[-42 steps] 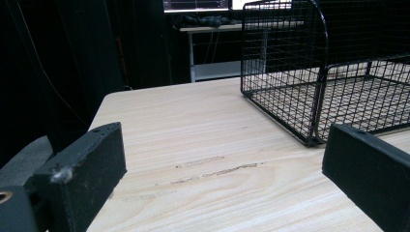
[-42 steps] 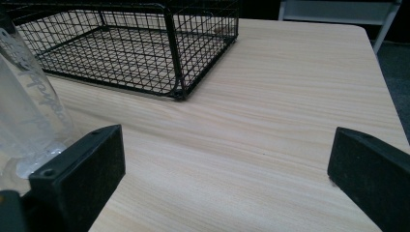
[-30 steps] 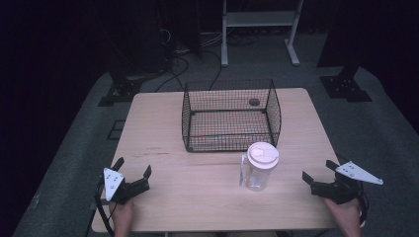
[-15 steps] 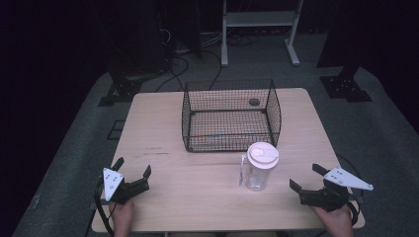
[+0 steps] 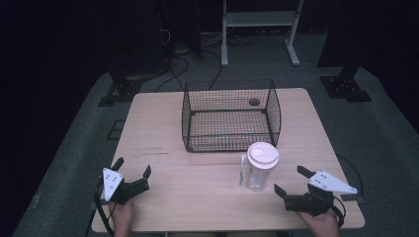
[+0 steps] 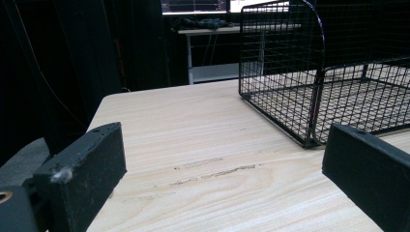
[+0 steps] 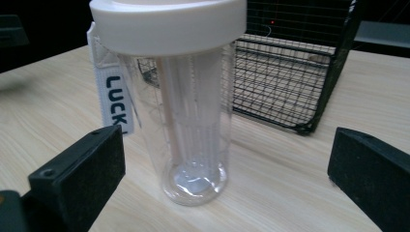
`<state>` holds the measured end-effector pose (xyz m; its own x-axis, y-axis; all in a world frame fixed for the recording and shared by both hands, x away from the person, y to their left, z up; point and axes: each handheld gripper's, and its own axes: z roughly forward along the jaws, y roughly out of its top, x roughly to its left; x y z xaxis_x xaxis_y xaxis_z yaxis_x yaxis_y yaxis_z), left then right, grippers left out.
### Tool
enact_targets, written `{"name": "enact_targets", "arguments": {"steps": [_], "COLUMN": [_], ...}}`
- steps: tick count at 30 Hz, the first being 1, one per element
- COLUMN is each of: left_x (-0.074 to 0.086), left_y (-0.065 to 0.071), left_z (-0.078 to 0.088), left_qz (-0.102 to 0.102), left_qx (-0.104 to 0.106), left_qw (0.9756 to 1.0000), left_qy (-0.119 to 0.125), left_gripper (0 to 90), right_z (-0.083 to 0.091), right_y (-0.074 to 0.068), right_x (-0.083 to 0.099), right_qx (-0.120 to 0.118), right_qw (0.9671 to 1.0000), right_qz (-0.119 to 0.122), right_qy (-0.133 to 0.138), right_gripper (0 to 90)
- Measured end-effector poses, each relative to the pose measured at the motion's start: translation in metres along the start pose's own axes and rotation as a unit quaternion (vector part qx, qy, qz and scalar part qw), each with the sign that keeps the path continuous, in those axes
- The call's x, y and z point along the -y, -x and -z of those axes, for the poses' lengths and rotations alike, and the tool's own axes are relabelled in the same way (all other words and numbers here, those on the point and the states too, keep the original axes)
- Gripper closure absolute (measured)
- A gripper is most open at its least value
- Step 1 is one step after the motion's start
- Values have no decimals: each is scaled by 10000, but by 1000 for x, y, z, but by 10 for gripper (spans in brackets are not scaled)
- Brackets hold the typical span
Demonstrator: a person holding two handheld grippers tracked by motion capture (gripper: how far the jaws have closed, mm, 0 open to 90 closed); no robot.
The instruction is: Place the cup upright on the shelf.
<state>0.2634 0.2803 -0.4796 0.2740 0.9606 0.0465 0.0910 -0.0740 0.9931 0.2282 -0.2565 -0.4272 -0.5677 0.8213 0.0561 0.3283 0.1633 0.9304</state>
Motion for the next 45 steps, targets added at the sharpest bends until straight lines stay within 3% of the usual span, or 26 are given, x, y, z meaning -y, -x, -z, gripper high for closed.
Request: {"name": "enact_targets", "arguments": {"steps": [8, 13, 34, 35, 36, 45], "left_x": [0, 0, 0, 0, 0, 0], "left_y": [0, 0, 0, 0, -1, -1], "left_z": [0, 0, 1, 1, 1, 1], "left_qz": [3, 5, 43, 43, 45, 46], "left_qx": [8, 15, 31, 33, 34, 37], "left_qw": [10000, 10000, 10000, 10000, 10000, 10000], "left_qy": [8, 18, 50, 51, 51, 54], "left_gripper": [9, 9, 9, 9, 9, 9], "right_z": [-14, -27, -69, -70, -72, -73], "right_y": [-13, -22, -30, -30, -30, -31], "right_x": [-5, -12, -18, -19, -19, -20], "right_qx": [-77, 5, 121, 119, 58, 125], "right_qw": [10000, 10000, 9999, 9999, 10000, 9999], "right_qz": [-45, 5, -47, -44, -56, 24], "right_qy": [36, -40, -94, -82, -19, -20], "right_gripper": [0, 0, 0, 8, 130, 150]}}
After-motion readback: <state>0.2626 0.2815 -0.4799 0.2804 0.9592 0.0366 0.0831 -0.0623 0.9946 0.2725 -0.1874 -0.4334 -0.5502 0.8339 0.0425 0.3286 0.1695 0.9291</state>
